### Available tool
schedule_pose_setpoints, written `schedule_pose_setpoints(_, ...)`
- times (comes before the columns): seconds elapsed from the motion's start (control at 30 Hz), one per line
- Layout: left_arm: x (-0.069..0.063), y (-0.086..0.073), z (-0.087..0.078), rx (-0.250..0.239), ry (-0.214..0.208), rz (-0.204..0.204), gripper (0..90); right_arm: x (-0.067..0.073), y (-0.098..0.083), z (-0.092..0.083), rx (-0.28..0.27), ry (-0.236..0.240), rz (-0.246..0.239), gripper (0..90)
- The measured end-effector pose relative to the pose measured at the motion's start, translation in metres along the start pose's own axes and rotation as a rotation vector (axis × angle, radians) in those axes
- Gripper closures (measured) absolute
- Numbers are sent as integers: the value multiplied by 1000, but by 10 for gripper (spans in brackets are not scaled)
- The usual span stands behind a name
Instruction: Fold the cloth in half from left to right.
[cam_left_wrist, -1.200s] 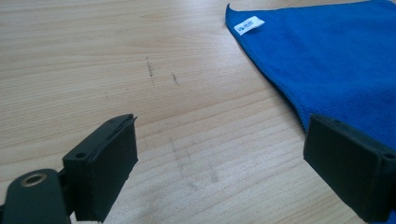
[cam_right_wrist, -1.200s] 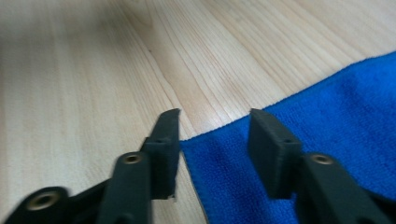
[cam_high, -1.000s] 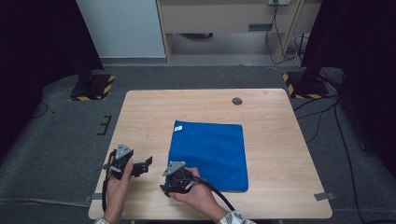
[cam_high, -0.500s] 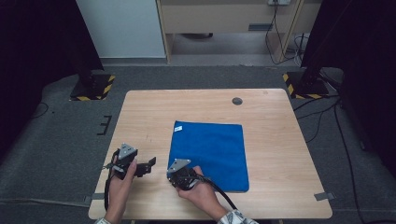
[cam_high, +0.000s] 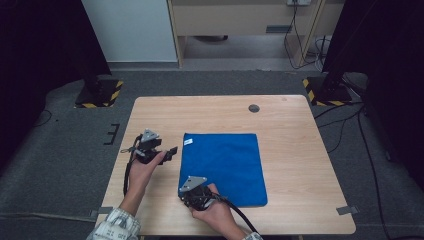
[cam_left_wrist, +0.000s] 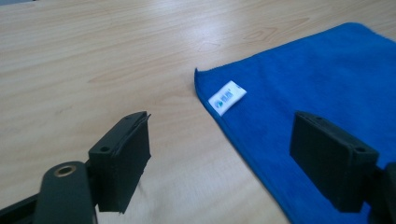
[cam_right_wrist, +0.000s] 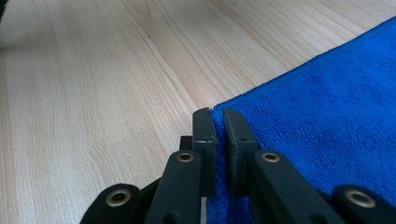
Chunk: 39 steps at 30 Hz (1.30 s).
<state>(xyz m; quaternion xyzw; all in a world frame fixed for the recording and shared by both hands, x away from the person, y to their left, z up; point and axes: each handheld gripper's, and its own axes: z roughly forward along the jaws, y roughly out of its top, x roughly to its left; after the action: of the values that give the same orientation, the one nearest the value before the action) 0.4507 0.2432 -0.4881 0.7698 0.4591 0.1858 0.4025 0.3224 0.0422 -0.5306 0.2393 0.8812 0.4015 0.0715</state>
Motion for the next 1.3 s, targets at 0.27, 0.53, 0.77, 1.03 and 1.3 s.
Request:
schedule_pose_setpoints(0.27,0,24,51,75,32,71,269,1,-3,-1,-27,5,23,855)
schedule_pose_setpoints(0.53,8,30,79,119,44,63,405,2,-4,-3,-33,15,28,851)
schedule_pose_setpoints(0.77,13,23,92,132,42,36,493,2,-5,-3,-32,16,27,850)
schedule_pose_setpoints(1.03,12,22,94,112,-35,15,820,2,-6,-5,-36,15,26,850)
schedule_pose_setpoints(1.3,12,30,83,58,-27,-6,887,4,-3,-13,-57,-6,34,855)
